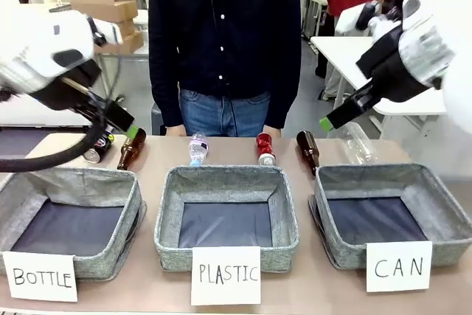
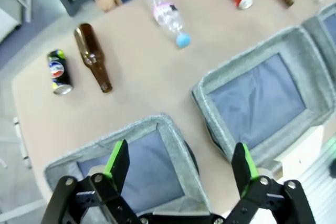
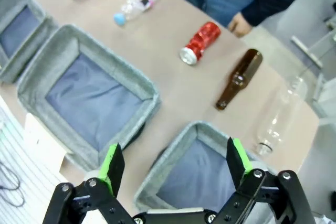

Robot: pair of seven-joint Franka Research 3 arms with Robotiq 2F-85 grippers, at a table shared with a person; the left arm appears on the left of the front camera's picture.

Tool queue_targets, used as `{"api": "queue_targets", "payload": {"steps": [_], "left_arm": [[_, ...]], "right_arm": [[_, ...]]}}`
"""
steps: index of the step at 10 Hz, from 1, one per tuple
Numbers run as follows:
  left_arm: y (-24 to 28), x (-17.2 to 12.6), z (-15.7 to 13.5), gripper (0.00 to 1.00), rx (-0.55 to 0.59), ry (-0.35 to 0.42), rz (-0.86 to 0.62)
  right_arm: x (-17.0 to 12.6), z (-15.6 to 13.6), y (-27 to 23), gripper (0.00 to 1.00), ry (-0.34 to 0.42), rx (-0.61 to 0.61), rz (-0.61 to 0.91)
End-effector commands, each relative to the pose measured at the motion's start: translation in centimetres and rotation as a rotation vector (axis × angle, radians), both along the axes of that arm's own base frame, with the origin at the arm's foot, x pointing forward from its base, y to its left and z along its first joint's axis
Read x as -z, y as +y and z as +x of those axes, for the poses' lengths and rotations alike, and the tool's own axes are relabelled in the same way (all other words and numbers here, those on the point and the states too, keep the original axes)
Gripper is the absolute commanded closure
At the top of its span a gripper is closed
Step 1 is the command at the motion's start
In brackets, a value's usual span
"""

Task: Sort the can waste into the basket.
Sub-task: Pick up the can waste from the table and place it in the right Fabric basket.

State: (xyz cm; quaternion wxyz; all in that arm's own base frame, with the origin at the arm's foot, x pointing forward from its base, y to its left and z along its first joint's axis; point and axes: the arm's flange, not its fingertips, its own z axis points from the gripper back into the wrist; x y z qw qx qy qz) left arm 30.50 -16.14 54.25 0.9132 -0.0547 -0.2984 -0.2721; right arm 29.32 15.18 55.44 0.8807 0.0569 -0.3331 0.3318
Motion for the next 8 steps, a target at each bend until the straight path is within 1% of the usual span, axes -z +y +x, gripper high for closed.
{"api": "queue_targets", "payload": {"steps": [1,2,3,4,5,6,8], "left_arm": [[1.5,-2.0,-1.4,0.0,0.129,-0.007,-0.203],[4.2,-2.6,-1.7,0.0,0.185,0.022,-0.41],[7.6,-2.5,-1.8,0.0,0.266,0.088,-0.648],[10.2,-1.5,-1.4,0.0,0.27,0.161,-0.854],[12.9,0.4,-0.5,0.0,0.229,0.214,-1.004],[14.9,2.4,0.0,0.0,0.172,0.25,-1.084],[18.1,5.8,1.0,0.0,0.076,0.322,-1.194]], "right_arm": [[-1.6,-0.8,-2.2,0.0,0.094,0.026,0.291],[-2.2,-0.9,-5.0,0.0,0.25,0.11,0.575],[-2.1,-1.2,-8.3,0.0,0.42,0.138,0.798],[-1.4,-1.3,-11.7,0.0,0.551,0.189,0.968],[-0.2,-1.1,-15.3,0.0,0.613,0.262,1.157],[0.6,-1.2,-17.4,0.0,0.601,0.319,1.247],[0.9,-1.3,-18.8,0.0,0.527,0.349,1.287]]}}
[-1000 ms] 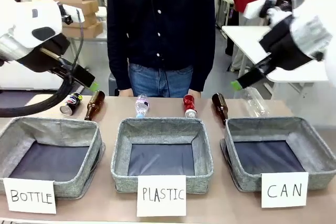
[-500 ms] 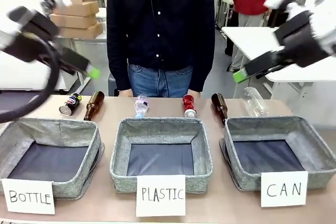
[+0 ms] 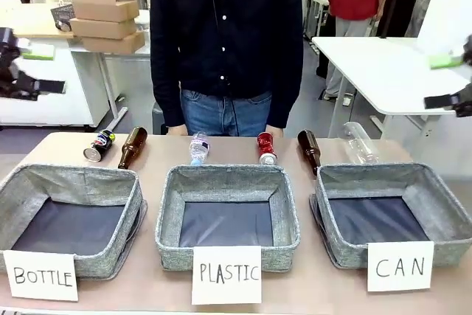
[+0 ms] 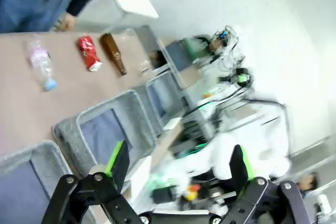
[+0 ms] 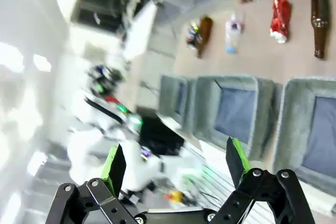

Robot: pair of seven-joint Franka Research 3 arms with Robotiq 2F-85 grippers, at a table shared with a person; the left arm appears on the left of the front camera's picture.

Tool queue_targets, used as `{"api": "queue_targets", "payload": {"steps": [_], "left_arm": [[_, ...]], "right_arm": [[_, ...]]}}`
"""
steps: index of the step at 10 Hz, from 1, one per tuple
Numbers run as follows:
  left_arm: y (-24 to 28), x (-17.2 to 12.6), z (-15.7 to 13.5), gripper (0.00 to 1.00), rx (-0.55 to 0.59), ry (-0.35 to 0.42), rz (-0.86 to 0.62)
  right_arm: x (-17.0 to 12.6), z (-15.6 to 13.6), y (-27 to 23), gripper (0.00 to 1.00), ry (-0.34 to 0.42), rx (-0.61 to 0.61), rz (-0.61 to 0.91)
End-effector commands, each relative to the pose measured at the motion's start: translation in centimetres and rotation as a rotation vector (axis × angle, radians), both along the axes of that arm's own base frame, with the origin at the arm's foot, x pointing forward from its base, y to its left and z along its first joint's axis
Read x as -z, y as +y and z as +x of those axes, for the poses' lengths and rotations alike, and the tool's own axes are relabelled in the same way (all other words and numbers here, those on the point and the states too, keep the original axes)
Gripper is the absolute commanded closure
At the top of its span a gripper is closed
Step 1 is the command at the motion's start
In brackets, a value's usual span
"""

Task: Sort the can waste into the basket.
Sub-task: Pick up the can waste from the table and place it in the right Fabric basket.

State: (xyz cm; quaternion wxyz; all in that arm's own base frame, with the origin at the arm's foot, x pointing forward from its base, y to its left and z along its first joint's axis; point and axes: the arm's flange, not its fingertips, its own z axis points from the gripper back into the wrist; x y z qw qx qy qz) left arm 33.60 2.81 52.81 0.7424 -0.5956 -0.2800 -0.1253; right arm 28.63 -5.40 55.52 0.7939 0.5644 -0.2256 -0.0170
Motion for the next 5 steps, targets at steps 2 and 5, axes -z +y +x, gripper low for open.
{"api": "queue_targets", "payload": {"steps": [2,5], "left_arm": [[-0.5,6.1,-0.9,0.0,-0.082,0.211,0.068],[1.7,2.2,0.7,0.0,-0.031,0.088,-0.063]], "right_arm": [[0.0,0.0,0.0,0.0,0.0,0.0,0.0],[0.0,0.0,0.0,0.0,0.0,0.0,0.0]]}}
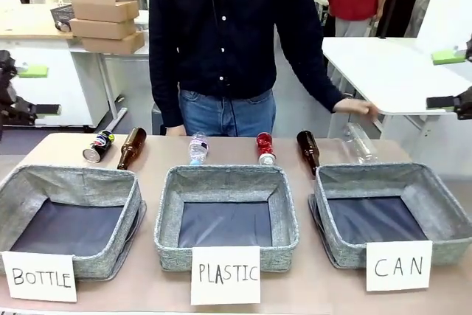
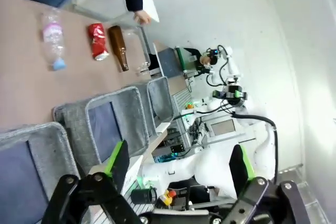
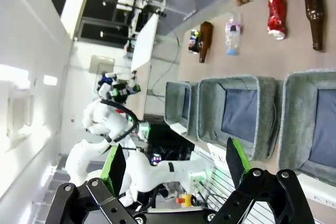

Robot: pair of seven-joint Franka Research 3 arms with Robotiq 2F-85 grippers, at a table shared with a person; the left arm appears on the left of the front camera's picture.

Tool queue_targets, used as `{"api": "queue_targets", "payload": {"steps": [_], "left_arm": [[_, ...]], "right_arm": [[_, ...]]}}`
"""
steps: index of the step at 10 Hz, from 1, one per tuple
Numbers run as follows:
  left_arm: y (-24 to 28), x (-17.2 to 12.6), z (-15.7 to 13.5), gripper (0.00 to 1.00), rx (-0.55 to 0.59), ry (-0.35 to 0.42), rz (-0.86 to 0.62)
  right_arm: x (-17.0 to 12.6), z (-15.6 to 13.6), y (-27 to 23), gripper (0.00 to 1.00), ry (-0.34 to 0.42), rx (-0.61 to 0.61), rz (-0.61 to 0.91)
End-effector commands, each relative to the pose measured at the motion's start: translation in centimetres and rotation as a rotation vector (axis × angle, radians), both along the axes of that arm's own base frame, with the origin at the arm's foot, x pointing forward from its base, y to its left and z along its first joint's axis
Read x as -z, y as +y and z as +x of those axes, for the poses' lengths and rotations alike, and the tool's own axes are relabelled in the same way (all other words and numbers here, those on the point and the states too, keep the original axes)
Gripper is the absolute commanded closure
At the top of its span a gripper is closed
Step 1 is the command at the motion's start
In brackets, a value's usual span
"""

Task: Sort the can waste into the basket.
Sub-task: Pick up the can waste from the table and place it in the right Fabric basket.

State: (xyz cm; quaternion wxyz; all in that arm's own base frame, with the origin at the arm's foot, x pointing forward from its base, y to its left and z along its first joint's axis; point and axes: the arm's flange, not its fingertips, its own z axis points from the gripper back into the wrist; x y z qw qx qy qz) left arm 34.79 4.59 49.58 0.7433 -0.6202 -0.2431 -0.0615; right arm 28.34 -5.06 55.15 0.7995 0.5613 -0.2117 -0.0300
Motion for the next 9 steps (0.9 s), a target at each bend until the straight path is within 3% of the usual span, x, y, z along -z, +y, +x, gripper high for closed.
{"api": "queue_targets", "payload": {"steps": [1,5,6,7,9], "left_arm": [[-0.1,-1.0,-0.5,0.0,0.004,-0.05,-0.001],[-0.1,-1.0,-0.5,0.0,0.004,-0.05,-0.001],[0.0,-1.3,-0.8,0.0,0.002,-0.02,0.015],[-0.1,-1.5,2.2,0.0,-0.133,0.074,0.154],[-0.7,-0.8,10.2,0.0,-0.236,0.309,0.422]], "right_arm": [[-0.4,0.3,-0.3,0.0,-0.039,-0.006,0.005],[-0.4,0.3,-0.3,0.0,-0.039,-0.006,0.005],[-0.4,0.3,-0.3,0.0,-0.039,-0.006,0.005],[-0.4,0.3,-0.3,0.0,-0.039,-0.006,0.005],[-0.4,0.3,-0.3,0.0,-0.039,-0.006,0.005]]}}
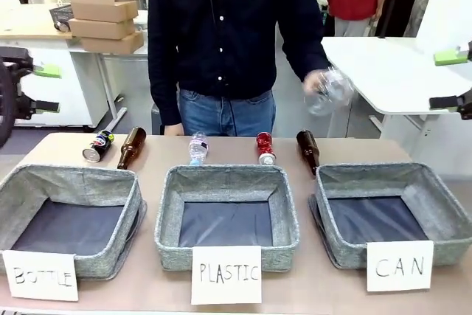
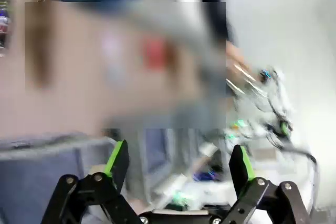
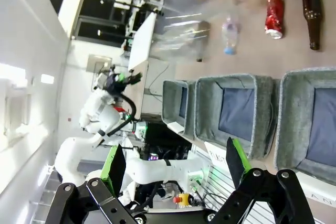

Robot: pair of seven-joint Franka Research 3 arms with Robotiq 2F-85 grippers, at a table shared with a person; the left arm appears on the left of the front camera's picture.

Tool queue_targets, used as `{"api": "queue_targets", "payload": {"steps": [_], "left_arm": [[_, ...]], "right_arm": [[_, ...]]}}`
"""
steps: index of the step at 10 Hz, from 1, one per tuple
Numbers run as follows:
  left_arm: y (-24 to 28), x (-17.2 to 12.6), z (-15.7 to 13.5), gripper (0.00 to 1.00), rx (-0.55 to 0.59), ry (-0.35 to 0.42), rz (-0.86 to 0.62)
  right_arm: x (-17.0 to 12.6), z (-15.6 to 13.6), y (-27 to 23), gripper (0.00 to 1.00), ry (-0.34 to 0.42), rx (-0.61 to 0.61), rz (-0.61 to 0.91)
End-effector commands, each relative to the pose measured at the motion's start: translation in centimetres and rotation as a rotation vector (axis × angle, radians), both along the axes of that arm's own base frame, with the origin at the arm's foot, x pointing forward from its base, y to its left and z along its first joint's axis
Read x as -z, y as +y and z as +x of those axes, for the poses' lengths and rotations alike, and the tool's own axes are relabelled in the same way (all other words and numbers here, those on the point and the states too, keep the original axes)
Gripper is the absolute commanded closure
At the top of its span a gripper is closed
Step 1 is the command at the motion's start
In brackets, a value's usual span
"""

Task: Sort the can waste into the basket.
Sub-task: Pick up the can waste from the table and place it in the right Fabric basket.

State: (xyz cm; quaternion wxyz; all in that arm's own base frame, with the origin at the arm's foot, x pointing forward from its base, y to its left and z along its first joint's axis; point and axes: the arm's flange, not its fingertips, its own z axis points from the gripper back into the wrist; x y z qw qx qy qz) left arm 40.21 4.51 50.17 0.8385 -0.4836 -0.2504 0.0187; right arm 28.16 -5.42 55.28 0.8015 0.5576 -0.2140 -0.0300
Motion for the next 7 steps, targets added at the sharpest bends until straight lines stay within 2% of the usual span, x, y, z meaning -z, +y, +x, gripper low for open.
{"api": "queue_targets", "payload": {"steps": [1,2,3,4,5,6,7], "left_arm": [[-1.2,1.0,9.8,0.0,-0.136,0.252,0.242],[-1.9,2.1,13.0,0.0,-0.058,0.277,0.335],[-2.4,3.2,15.0,0.0,-0.007,0.296,0.421],[-2.8,4.2,16.2,0.0,0.031,0.324,0.536],[-3.0,5.1,16.8,0.0,0.093,0.384,0.624],[-3.0,4.0,16.1,0.0,0.15,0.442,0.575],[-3.7,7.7,16.7,0.0,-0.006,0.328,0.557]], "right_arm": [[-0.2,0.5,0.0,0.0,-0.037,-0.01,0.013],[-0.2,0.5,0.0,0.0,-0.037,-0.01,0.013],[-0.2,0.5,0.0,0.0,-0.037,-0.01,0.013],[-0.2,0.5,0.0,0.0,-0.037,-0.01,0.013],[-0.2,0.5,0.0,0.0,-0.037,-0.01,0.013],[-0.2,0.5,0.0,0.0,-0.037,-0.01,0.013],[-0.2,0.5,0.0,0.0,-0.037,-0.01,0.013]]}}
